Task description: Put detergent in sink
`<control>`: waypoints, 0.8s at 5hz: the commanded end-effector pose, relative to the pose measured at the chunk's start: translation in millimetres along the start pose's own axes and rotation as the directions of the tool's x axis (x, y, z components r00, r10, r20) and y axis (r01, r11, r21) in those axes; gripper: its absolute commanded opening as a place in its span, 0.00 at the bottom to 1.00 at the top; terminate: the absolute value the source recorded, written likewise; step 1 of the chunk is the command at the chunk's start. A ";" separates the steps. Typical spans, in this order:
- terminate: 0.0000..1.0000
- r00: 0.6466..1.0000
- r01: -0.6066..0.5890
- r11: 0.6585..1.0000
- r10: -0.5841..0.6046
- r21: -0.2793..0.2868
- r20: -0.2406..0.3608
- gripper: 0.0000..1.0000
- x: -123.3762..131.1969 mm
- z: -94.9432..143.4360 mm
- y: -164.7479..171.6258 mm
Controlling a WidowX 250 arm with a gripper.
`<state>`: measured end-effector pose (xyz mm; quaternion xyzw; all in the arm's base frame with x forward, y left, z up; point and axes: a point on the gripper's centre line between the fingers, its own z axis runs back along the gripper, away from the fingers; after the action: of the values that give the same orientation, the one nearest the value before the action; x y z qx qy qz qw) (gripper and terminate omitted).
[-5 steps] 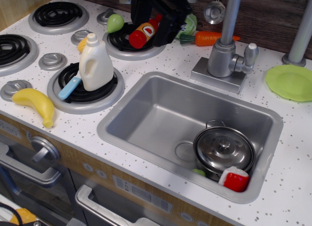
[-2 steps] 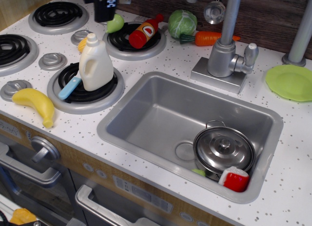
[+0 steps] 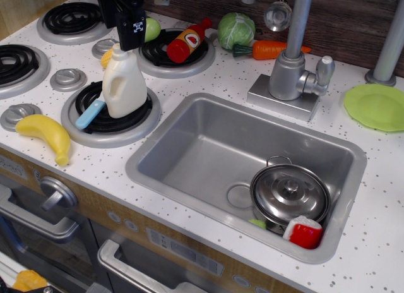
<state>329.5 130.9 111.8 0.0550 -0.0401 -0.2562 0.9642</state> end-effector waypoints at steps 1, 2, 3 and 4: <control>0.00 0.999 0.002 1.000 -0.002 -0.001 0.037 1.00 -5.0 -6.8 5.4; 0.00 0.999 -0.015 0.998 0.017 -0.058 0.043 1.00 -6.0 -18.7 2.7; 0.00 0.996 -0.063 0.995 0.067 -0.081 0.050 0.00 -4.5 -26.1 -7.7; 0.00 0.994 -0.093 0.988 0.099 -0.124 0.042 0.00 -2.7 -25.8 -18.9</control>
<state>318.3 113.1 72.0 -0.0226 -0.0322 -0.2057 0.9778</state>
